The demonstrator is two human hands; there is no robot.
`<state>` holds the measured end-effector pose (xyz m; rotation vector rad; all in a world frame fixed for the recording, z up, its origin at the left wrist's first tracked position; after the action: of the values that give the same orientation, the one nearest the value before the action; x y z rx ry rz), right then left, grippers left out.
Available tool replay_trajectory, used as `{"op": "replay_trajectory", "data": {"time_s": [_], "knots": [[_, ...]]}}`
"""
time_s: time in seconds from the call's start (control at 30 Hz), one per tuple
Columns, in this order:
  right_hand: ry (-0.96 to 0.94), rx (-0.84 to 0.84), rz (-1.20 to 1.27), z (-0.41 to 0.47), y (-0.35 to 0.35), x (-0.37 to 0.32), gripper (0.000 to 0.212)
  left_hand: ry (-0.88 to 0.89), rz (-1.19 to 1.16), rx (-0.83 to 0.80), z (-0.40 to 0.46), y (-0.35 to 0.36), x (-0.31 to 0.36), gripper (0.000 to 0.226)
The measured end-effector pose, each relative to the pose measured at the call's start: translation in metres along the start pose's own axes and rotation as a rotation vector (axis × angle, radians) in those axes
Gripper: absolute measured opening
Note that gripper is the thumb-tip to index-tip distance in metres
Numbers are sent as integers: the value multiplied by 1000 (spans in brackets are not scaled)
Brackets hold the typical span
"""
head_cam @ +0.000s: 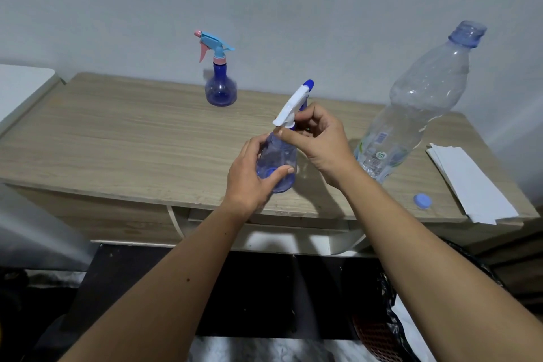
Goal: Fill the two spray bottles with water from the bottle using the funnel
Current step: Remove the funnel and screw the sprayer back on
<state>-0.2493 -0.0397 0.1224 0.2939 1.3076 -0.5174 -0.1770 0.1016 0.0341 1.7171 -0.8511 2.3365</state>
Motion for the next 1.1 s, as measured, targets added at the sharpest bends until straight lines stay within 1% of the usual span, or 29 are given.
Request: {"op": "replay_trajectory", "data": {"time_s": [0.07,0.13,0.23,0.37,0.47,0.57,0.6,0.7,0.87,1.03,1.1], "knots": [[-2,8,21,-2,-4,1,23,-1,-17,1,0,0,0,66],[-4,23,36,-2,-5,3,22,5,-25,6,0,0,-1,67],[-28,53,-3,0,-3,3,29,8,-21,10,-1,0,1,64],[-43,35,-26,1,0,6,40,17,-16,4,-1,-1,1,62],[-84,24,-71,0,-3,6,30,13,-20,-2,-1,-1,0,65],[-40,20,-54,0,-3,6,23,9,-26,5,0,0,-2,67],[-21,23,-53,0,-2,6,24,11,-23,8,0,1,-2,66],[13,23,-45,1,0,3,33,19,-10,11,0,1,-2,65],[3,-29,-25,0,-11,1,23,11,-26,-2,0,1,-3,68],[-10,5,-24,2,-12,2,30,17,-27,2,-1,2,-2,68],[3,-8,5,3,-12,2,34,22,-25,4,-1,2,-1,67]]}}
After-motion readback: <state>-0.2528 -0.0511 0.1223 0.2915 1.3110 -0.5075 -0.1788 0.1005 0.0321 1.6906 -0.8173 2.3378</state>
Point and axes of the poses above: each hand's wrist, its own z-axis towards the middle knuckle, its own y-axis out of the palm, x = y × z, the point moved 1 cm from there along z, towards the middle knuckle, and after that the axes turned 7 degrees about -y, right-handed, at the moved point
